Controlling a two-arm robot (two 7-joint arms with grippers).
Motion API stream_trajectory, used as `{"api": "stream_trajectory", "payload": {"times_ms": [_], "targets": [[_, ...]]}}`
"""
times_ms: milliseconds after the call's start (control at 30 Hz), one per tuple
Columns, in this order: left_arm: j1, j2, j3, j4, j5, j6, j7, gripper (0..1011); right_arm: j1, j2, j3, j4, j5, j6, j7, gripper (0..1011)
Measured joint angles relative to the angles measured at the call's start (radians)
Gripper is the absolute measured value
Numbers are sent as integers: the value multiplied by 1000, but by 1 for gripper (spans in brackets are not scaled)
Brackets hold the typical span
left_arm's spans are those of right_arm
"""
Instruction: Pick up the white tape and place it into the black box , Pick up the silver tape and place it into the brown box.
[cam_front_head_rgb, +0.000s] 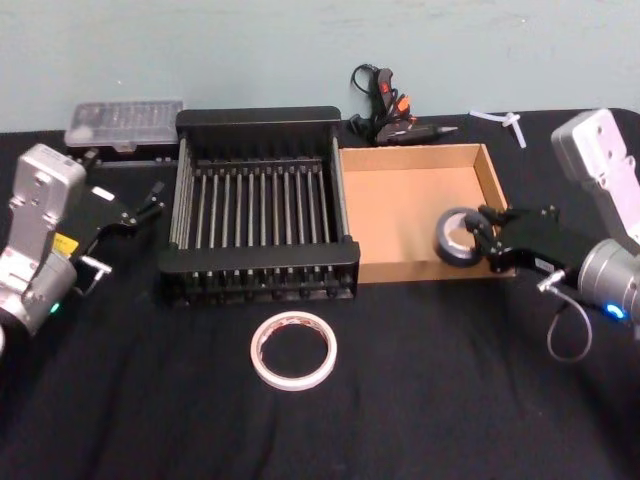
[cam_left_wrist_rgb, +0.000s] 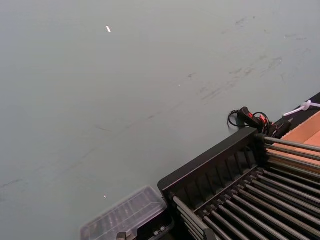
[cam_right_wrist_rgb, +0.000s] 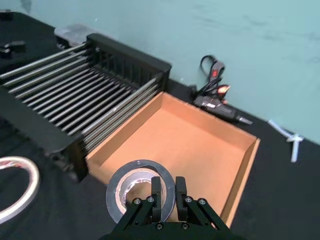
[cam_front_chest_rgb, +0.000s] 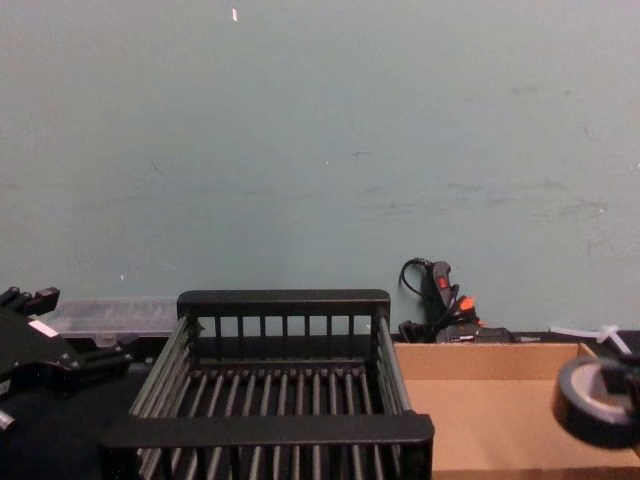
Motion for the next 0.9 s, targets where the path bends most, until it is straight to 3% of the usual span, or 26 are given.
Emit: {"api": "stream_trajectory", "payload": {"times_ms": [267,600,900], "targets": [[0,0,0,0,0,0,0,1002,88,-30,-10,72,-28,-28,10,173],[0,0,0,0,0,0,0,1002,222,-84,-50,221,-59,-56,44,173],[0,0,0,0,0,0,0,1000,308,-126,-88,341,-81,-76,65,173]]}}
